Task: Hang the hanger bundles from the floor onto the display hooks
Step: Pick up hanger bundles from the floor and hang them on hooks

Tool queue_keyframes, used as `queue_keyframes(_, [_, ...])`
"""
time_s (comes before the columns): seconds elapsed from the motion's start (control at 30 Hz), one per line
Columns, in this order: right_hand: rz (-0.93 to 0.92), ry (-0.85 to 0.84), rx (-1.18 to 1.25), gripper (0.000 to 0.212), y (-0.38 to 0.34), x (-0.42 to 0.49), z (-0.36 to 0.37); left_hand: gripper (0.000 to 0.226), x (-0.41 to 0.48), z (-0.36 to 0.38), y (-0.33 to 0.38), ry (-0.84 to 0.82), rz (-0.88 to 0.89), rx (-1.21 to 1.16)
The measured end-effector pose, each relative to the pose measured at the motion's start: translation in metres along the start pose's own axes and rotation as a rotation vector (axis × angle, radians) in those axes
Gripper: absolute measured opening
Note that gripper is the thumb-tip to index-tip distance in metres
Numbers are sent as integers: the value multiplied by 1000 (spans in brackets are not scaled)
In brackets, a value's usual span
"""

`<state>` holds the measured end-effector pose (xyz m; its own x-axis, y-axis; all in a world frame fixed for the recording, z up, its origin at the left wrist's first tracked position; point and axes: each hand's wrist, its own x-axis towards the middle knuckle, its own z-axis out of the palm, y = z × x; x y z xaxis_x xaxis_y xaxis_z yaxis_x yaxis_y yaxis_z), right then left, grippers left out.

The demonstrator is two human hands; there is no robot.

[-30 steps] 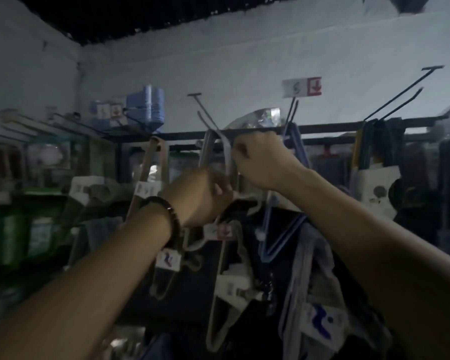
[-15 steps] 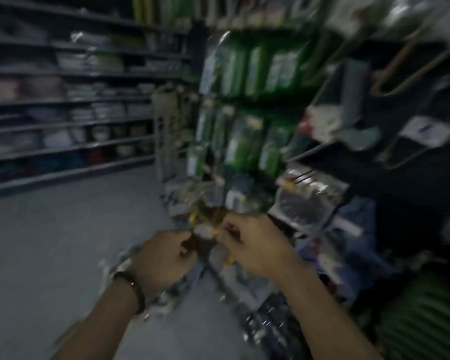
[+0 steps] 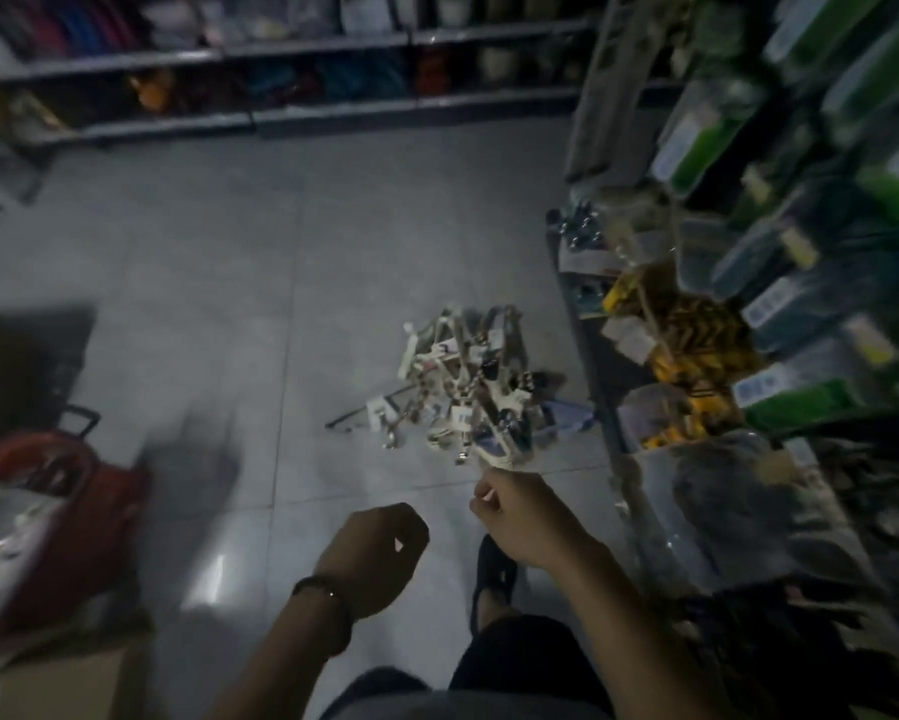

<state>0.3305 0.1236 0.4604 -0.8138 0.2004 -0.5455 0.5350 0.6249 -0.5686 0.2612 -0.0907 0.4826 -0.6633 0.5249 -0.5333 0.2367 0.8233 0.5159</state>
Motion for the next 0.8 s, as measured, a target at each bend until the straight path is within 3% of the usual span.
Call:
queue_keyframes(0.3, [168, -176, -27, 29, 27, 209, -26, 16, 184, -26, -41, -79, -194, -172])
queue_keyframes(0.43, [214, -184, -2, 22, 49, 306, -21, 22, 290, -11, -75, -264, -153, -160])
queue_keyframes(0.57, [275, -165, 31, 22, 80, 416, -4, 39, 405, 10, -119, -461, -102, 59])
queue_keyframes(0.8, [380, -69, 70, 16, 172, 608, 56, 31, 619, 76, -162, -319, -216, -69])
